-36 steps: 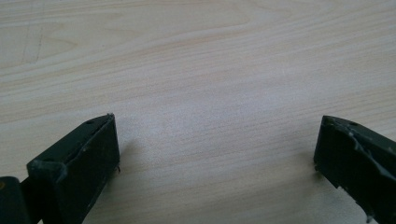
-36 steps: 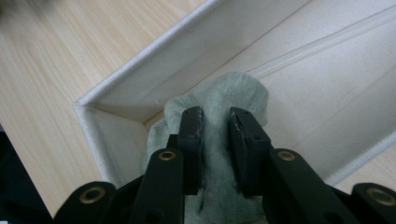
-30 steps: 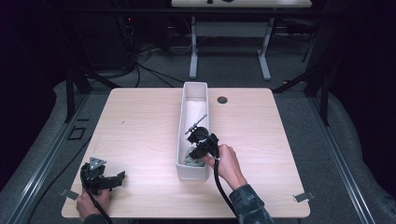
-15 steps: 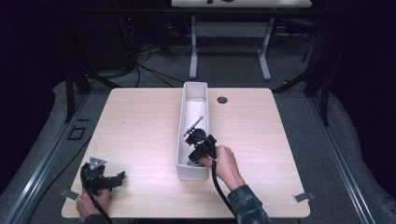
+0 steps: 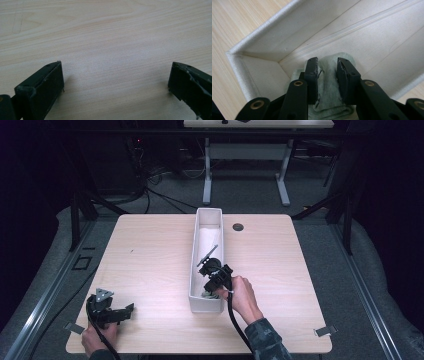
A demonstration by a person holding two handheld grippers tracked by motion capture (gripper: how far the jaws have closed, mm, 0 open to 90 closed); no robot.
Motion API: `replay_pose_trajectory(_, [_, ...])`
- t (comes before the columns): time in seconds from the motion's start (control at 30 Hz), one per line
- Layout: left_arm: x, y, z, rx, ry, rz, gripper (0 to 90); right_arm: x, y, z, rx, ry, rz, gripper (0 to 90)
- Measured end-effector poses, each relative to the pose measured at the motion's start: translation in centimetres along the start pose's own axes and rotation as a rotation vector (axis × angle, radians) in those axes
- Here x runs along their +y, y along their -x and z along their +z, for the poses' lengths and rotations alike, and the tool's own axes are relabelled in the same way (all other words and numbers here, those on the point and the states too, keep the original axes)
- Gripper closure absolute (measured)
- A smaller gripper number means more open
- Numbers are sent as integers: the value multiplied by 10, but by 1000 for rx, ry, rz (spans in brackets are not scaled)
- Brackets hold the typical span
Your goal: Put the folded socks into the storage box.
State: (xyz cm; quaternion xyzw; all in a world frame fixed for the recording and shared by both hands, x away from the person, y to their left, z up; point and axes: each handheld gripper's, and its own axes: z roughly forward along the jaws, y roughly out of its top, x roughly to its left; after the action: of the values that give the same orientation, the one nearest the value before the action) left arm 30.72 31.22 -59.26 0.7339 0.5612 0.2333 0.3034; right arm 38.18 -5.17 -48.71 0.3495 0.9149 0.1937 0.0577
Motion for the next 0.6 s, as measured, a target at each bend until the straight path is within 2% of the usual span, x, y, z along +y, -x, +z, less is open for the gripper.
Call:
replay_pose_trajectory(0.1, [0, 0, 0, 1, -1, 0, 3, 1, -1, 3, -5, -11, -5, 690])
replay_pose_trajectory(0.23, [0, 0, 0, 1, 0, 0, 3, 1, -1, 1, -6, 3, -4, 598])
replay_pose_trajectory(0.33, [0, 0, 0, 1, 0, 0, 2, 0, -1, -5, -4, 22, 0, 519])
replay_pose_trajectory(0.5, [0, 0, 0, 1, 1, -2, 2, -1, 0, -14, 0, 49, 5, 470])
replay_pose_trajectory(0.6, [0, 0, 0, 1, 0, 0, 2, -1, 1, -20, 5, 70, 8, 405])
